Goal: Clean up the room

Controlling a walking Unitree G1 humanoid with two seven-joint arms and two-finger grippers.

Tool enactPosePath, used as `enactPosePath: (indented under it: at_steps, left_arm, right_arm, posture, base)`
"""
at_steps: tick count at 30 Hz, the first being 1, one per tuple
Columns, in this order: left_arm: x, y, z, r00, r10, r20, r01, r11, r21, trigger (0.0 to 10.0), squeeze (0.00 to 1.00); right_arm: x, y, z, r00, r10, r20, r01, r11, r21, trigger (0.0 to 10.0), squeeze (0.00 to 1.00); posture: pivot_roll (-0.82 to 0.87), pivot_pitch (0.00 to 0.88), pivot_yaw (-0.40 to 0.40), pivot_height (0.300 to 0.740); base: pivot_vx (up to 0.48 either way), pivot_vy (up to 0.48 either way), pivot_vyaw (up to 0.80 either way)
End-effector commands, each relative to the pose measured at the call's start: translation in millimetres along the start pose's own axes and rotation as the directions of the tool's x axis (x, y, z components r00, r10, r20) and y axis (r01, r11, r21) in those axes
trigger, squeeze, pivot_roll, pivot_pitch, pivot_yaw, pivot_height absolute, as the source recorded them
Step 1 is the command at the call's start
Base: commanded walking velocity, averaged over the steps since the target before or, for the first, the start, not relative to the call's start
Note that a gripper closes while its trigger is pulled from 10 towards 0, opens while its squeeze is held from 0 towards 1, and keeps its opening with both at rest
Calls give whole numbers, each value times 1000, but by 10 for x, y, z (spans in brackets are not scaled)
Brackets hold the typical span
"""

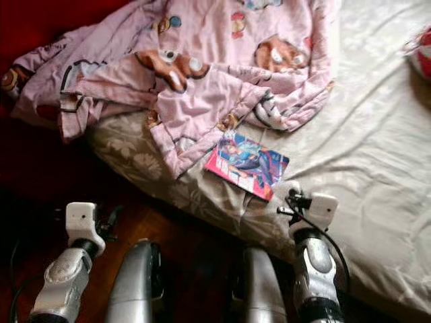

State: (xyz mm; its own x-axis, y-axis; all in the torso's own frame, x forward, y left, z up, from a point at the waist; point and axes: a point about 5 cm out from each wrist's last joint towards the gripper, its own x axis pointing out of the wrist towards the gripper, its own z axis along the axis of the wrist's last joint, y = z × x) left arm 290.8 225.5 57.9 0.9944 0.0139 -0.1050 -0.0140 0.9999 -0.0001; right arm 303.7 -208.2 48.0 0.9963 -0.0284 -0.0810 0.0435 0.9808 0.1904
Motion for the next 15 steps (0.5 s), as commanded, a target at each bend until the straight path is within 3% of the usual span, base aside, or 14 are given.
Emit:
enactPosePath:
  at_steps: [1,4,7,12,15]
  left_arm:
    - [-80,67,-143,999,29,-45,-30,999,-25,10000,0]
    - [-79,104,-231,996,43,-84,-46,998,-37,10000,0]
    - [-82,139,-298,992,55,-116,-60,997,-40,10000,0]
    - [-165,231,-500,971,106,-214,-120,991,-52,10000,0]
    - [-302,232,-730,938,128,-322,-155,986,-58,10000,0]
  right_arm:
    - [-65,-64,-109,998,-3,-59,2,1000,-19,10000,0]
    - [-54,-108,-198,991,-29,-128,27,999,-19,10000,0]
    - [-58,-136,-254,983,-55,-174,54,999,-11,10000,0]
    - [-199,-144,-529,941,-85,-328,72,996,-49,10000,0]
    - [-391,-181,-773,883,-125,-452,106,992,-68,10000,0]
  posture:
    - [106,157,-42,610]
    - [96,59,-27,610]
    - [101,37,-24,610]
    - [109,0,-18,634]
    - [118,0,-25,654]
  base:
    - [0,0,0]
    - [0,0,0]
    - [0,0,0]
    - [0,0,0]
    - [0,0,0]
